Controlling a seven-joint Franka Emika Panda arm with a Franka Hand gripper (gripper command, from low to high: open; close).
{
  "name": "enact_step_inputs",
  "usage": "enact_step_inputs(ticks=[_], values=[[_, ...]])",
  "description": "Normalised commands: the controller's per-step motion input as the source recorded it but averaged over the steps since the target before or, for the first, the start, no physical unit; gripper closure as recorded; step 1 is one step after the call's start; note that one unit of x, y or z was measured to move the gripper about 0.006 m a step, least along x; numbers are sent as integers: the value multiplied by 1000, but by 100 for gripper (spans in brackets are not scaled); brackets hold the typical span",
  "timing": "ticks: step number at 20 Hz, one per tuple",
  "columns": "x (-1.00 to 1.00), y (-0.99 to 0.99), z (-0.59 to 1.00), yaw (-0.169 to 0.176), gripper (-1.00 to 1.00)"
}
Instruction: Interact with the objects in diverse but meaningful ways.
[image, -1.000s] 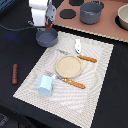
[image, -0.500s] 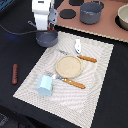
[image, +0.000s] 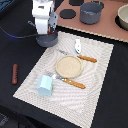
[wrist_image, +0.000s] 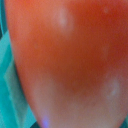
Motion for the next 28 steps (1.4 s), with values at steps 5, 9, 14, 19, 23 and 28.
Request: enact_step_inputs(ticks=[5, 9, 14, 19, 23, 28], values=[[-156, 9, 401, 26, -100], [-94, 2, 519, 13, -100], [88, -298, 445, -8, -100], [266, -826, 184, -17, -100], [227, -970, 6, 0, -100], [204, -951, -10, 0, -100]])
